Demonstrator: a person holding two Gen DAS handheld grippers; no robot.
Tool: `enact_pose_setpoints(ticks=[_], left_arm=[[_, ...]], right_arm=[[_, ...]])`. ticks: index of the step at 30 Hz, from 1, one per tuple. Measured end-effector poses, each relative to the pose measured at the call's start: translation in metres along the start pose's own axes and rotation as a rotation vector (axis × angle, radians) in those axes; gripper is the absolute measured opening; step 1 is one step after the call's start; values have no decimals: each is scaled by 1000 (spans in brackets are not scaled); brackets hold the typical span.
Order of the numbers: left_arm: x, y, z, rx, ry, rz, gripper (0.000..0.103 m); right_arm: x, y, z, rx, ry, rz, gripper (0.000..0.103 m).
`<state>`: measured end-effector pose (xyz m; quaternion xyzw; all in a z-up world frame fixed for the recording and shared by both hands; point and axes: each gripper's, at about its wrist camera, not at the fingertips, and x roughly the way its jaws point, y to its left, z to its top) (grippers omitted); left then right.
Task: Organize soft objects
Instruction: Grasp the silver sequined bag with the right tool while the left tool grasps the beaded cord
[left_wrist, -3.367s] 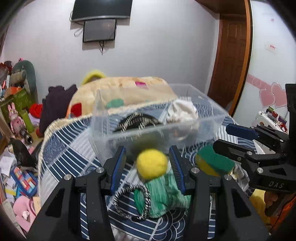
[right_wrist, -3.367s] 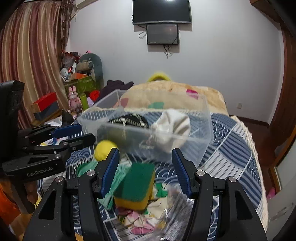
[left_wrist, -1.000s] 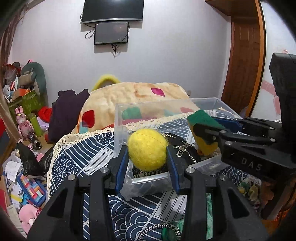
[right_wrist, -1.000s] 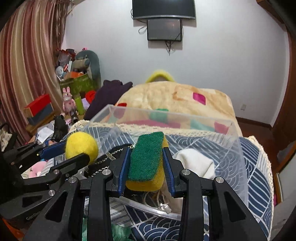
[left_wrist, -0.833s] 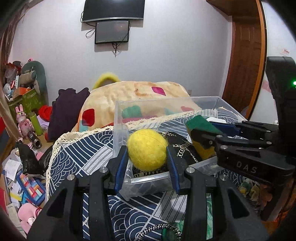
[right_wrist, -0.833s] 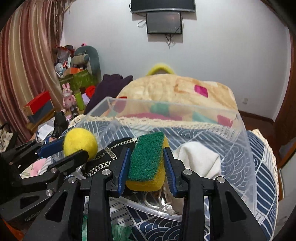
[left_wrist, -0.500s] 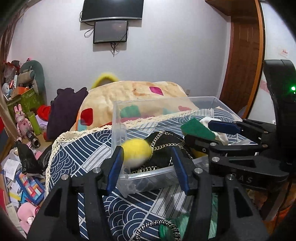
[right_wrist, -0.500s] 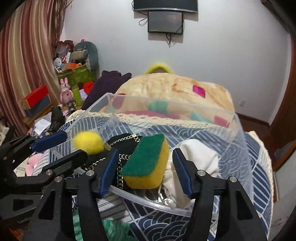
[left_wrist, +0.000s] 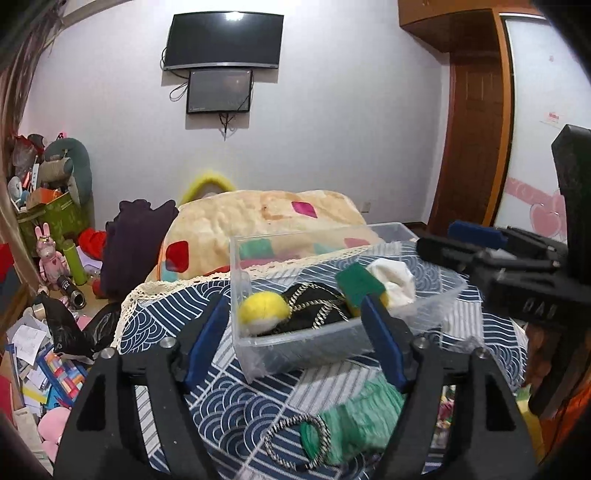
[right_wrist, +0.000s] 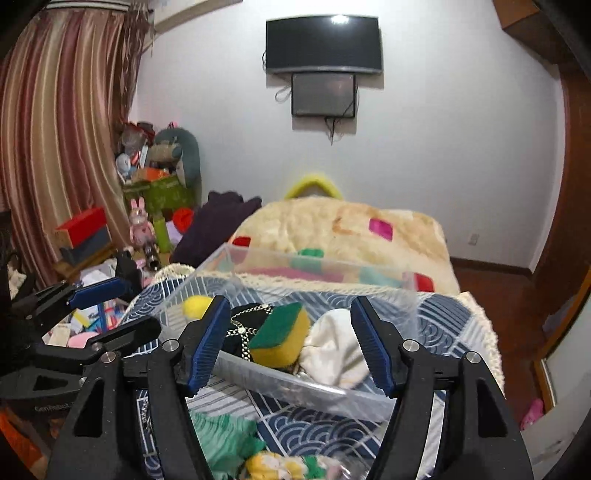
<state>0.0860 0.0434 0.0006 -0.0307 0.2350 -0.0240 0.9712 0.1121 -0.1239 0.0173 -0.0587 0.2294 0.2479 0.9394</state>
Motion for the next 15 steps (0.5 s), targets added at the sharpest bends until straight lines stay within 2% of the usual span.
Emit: enact_pose_setpoints(ticks=[2, 4, 10, 12, 14, 15], left_arm=[[-8, -4, -4, 11, -3, -7, 81], [-15, -8, -11, 21, -4, -12, 84], [-17, -12, -40, 34, 42, -5, 84], [-16, -11, -50, 29, 57, -3, 79], [-12, -10, -60, 24, 94, -21, 62], [-10, -9, -64, 18, 112, -34, 59]], right_arm=[[-12, -2, -2, 1, -22, -18, 71], [-21, -5, -7, -2, -37, -39, 72], [-33, -18, -37, 7, -1, -79, 72], [-32, -23, -46, 15, 25, -85, 73], [-29, -27, -58, 26, 60, -89, 73], [-28, -27, -63, 29, 78, -90, 73]])
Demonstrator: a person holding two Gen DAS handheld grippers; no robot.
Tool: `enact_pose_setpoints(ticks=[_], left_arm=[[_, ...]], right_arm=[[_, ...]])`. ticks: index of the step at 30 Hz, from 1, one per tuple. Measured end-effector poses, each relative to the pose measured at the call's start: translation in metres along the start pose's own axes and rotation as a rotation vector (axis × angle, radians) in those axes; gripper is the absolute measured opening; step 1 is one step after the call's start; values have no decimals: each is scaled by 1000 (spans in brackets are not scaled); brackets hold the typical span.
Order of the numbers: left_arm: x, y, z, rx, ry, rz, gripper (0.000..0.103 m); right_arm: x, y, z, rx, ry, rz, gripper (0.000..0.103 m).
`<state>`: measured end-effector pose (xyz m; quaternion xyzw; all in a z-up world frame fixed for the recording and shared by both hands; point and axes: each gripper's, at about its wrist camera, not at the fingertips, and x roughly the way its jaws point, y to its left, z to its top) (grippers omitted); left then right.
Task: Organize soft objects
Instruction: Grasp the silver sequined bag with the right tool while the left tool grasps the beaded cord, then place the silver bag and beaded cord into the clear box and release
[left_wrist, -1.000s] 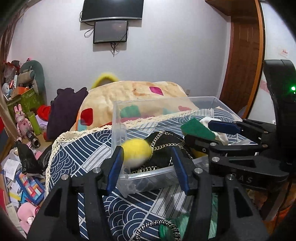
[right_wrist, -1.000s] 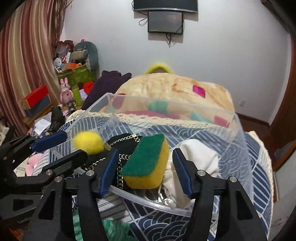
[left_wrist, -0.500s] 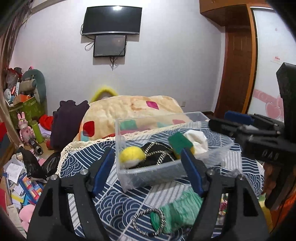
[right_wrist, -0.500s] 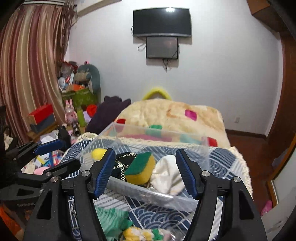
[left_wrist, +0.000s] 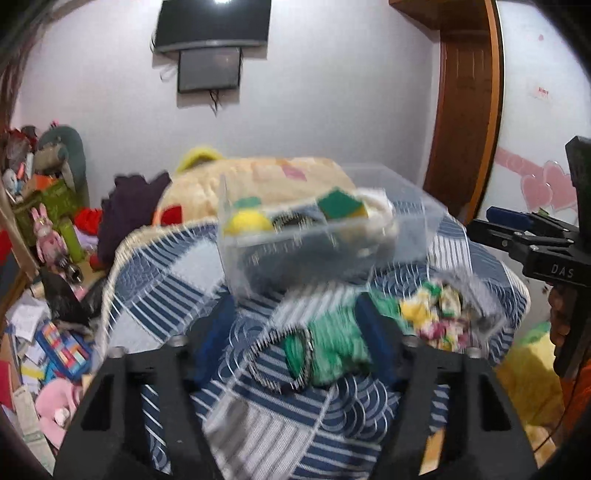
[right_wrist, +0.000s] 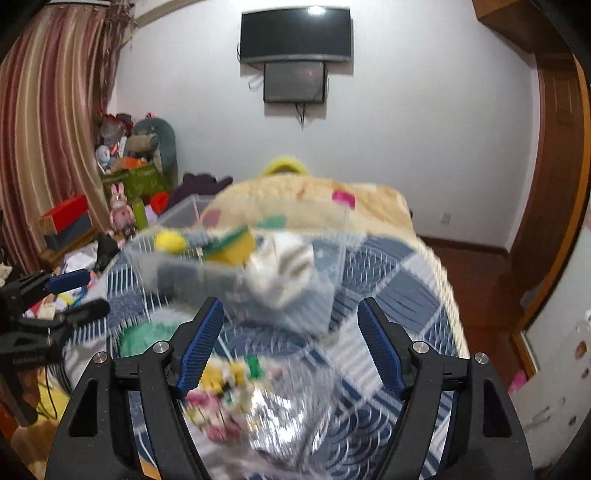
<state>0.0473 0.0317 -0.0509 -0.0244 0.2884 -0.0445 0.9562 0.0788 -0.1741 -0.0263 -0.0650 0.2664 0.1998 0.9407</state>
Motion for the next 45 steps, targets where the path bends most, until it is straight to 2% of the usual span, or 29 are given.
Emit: enact_pose_setpoints(ticks=[2, 6, 13, 15, 17, 18, 20, 22, 25, 32, 45], left_arm=[[4, 0, -7, -11, 25, -20, 49], [4, -6, -18, -13, 24, -37, 47], [14, -6, -30, -10, 56, -32, 30], [16, -4, -32, -18, 64, -40, 27], [18, -2, -35, -22, 64, -37, 23], [19, -1, -36, -25, 65, -37, 21], [20, 0, -38, -33, 65, -42, 10], [18, 2, -37, -39, 60, -40, 7], [14, 6, -35, -52, 44, -38, 7], [0, 14, -23, -64, -2, -25, 6], [-32, 10, 30, -29, -176, -20, 6]], right_arm=[[4, -2, -11, 11, 27, -8, 73], [14, -4, -29, 30, 91, -12, 73], [14, -19, -52, 71, 138, -29, 72], [11, -22, -56, 79, 135, -23, 64], [10, -23, -57, 83, 145, -9, 45], [10, -24, -58, 87, 150, -3, 43], [8, -26, -61, 92, 145, 1, 36], [6, -29, -61, 102, 139, 4, 32], [2, -31, -59, 110, 123, 7, 28], [-11, -26, -45, 105, 67, 0, 27], [-22, -18, 4, 109, -78, 37, 27]])
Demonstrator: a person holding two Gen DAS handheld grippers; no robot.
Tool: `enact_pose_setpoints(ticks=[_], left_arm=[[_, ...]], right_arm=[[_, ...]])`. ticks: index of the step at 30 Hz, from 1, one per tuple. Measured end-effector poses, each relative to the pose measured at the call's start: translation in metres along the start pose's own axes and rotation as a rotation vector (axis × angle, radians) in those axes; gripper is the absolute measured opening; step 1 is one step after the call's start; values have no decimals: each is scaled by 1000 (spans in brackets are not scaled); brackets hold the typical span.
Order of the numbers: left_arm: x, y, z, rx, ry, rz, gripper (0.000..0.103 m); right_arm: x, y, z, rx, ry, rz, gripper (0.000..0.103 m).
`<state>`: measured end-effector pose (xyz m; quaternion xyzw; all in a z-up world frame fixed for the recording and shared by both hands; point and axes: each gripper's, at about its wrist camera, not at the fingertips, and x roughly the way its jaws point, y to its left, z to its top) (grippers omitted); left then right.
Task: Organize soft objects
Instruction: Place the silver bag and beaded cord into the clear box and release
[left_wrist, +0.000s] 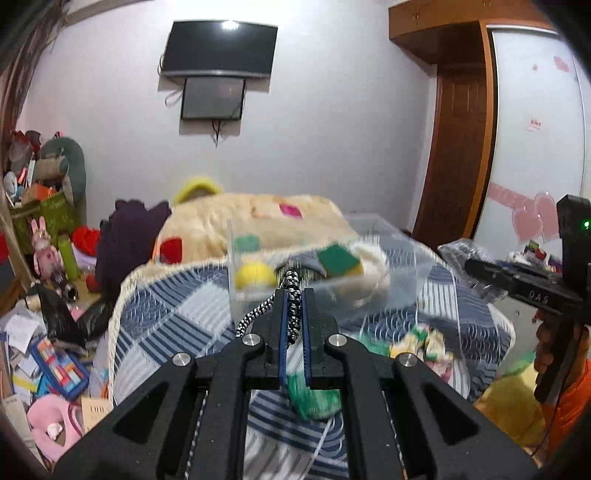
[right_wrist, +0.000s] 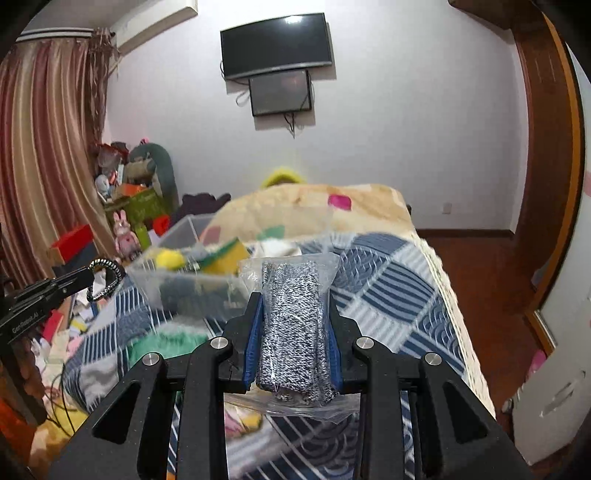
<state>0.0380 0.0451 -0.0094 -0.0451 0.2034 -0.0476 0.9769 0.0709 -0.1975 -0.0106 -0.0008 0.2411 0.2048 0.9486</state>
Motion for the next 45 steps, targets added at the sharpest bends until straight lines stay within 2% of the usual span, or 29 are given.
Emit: enact_pose_setpoints(ticks=[10, 15, 21, 30, 42, 45], left_arm=[[17, -6, 34, 40, -69, 17, 6], [31, -7, 40, 35, -90, 27, 6], [61, -10, 33, 44, -40, 47, 6], [101, -9, 23, 11, 54, 33, 6], [113, -20, 15, 19, 110, 8, 7], [113, -20, 15, 12, 130, -1, 11]], right_arm=[[13, 12, 39, -43, -83, -1, 27], [27, 15, 50, -37, -89, 12, 27], [55, 17, 53, -42, -41, 10, 27], [94, 23, 37, -69, 70, -10, 27], [108, 24, 33, -82, 146, -28, 31], [107, 23, 33, -79, 156, -25, 36]])
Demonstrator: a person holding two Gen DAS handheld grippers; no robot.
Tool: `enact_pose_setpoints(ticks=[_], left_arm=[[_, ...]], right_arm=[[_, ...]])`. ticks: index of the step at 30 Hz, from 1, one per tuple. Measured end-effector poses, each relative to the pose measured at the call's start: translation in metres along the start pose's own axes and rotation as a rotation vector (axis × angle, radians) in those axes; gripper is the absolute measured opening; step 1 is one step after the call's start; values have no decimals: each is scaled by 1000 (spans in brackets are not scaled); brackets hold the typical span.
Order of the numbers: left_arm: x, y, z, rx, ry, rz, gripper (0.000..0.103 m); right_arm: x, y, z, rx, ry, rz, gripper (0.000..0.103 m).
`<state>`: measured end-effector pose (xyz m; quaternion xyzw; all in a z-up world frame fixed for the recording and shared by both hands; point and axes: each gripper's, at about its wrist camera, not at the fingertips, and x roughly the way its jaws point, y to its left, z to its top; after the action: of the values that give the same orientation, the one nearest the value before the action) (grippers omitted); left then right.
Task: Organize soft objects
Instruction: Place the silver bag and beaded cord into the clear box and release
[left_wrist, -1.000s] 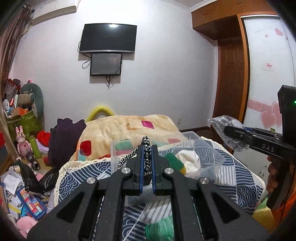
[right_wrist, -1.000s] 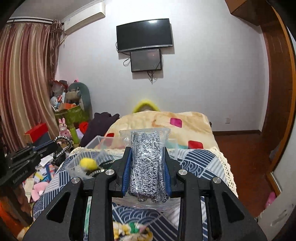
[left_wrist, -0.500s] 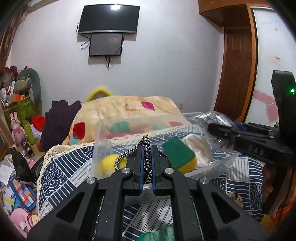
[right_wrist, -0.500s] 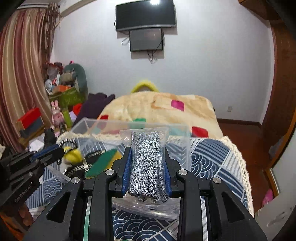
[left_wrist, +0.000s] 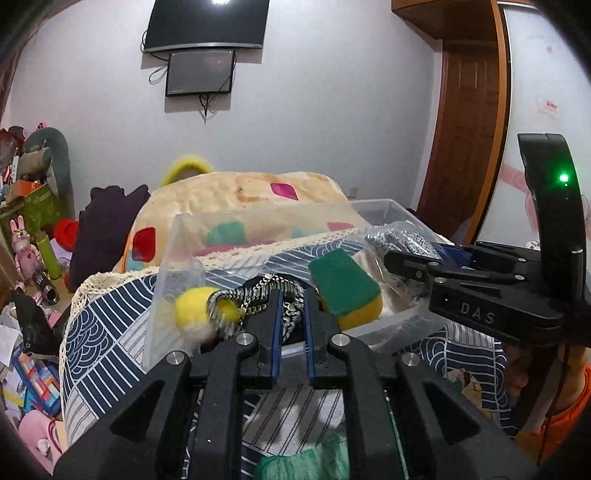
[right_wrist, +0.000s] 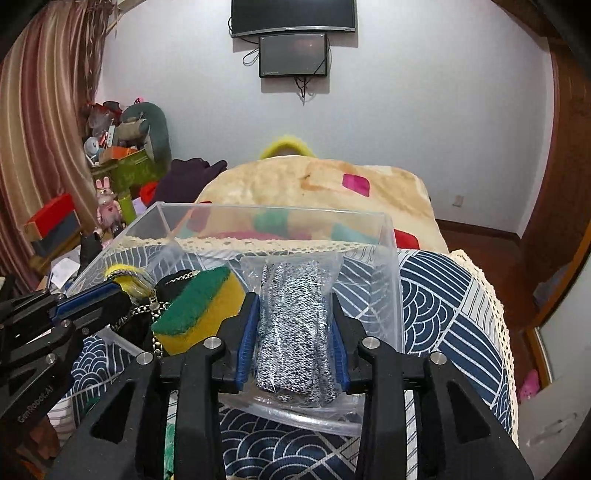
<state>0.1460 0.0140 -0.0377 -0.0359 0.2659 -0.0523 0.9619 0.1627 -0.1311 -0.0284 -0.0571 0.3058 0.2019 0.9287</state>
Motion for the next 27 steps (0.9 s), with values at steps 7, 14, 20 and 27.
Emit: enact_pose_setpoints(ticks=[7, 14, 20, 27], left_arm=[[-17, 0, 0, 4, -18, -5, 36], [-40, 0, 4, -11, -59, -10, 59], [-60, 0, 3, -26, -82, -31, 81], [-73, 1, -12, -24, -63, -30, 91]], right_arm=[[-17, 0, -2, 10, -38, 0, 63], [-48, 1, 0, 2, -107, 14, 79], [-70, 5, -7, -18, -150, 17, 80], [-77, 5, -30, -25, -130, 28, 81]])
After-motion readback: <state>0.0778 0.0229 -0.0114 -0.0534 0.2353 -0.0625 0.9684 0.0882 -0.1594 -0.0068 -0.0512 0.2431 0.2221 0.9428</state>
